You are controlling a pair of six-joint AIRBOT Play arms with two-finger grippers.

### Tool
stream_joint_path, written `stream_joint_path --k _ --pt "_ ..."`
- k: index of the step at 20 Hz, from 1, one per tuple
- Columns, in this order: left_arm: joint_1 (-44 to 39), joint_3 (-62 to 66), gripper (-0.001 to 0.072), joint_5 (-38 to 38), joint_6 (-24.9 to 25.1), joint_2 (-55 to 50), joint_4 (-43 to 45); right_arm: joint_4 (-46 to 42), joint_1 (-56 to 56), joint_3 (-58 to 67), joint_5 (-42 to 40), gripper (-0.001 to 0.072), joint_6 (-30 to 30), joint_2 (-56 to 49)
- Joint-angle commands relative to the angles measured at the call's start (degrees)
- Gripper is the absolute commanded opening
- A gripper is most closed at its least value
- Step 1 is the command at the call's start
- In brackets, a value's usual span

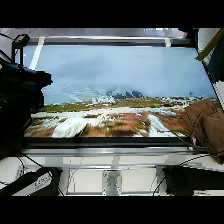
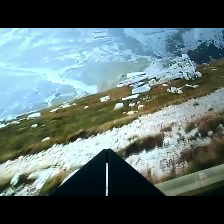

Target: Fold the clothes and pants, and hang the long-sleeved shirts on hangers.

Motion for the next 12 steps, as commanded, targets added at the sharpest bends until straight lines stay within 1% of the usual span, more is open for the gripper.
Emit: stream_joint_path --k 1,2,3,4,5,6,7,9,12 --pt "0.02 0.0 0.0013 0.02 -0.13 -0.02 0.0 16.04 0.92 0.33 2.38 0.0482 0.96 6.25" --pt "0.02 0.0 0.0013 0.02 -0.13 -0.02 0.0 19.87 2.67 0.33 0.09 0.0481 0.83 8.94" --pt "0.04 0.0 0.0013 0.02 -0.13 -0.02 0.0 23.76 5.18 0.33 -1.66 0.0465 0.33 11.61" --pt "0.02 0.0 0.0013 0.02 -0.13 -0.02 0.0 27.63 8.94 0.33 -2.86 0.0413 -0.35 14.4" --pt "0.02 0.0 0.0013 0.02 -0.13 -0.02 0.0 31.21 13.86 0.33 -3.17 0.038 -1.9 17.05" --pt "0.04 0.0 0.0014 0.02 -0.15 -0.02 0.0 33.55 19.17 0.33 -3.17 0.038 -3.54 19.26" --pt "0.04 0.0 0.0013 0.0 -0.15 -0.02 0.0 34.12 25.46 0.33 -3.34 0.038 -4.87 21.4" --pt "0.04 0.0 0.0014 -0.11 -0.11 -0.02 0.02 30.97 37.83 0.33 -4.9 0.038 -6.19 24.68" --pt "0.04 0.0 0.0014 -0.04 -0.13 -0.02 0.02 21.35 53.62 0.31 -6.29 0.0379 -6.03 27.26"
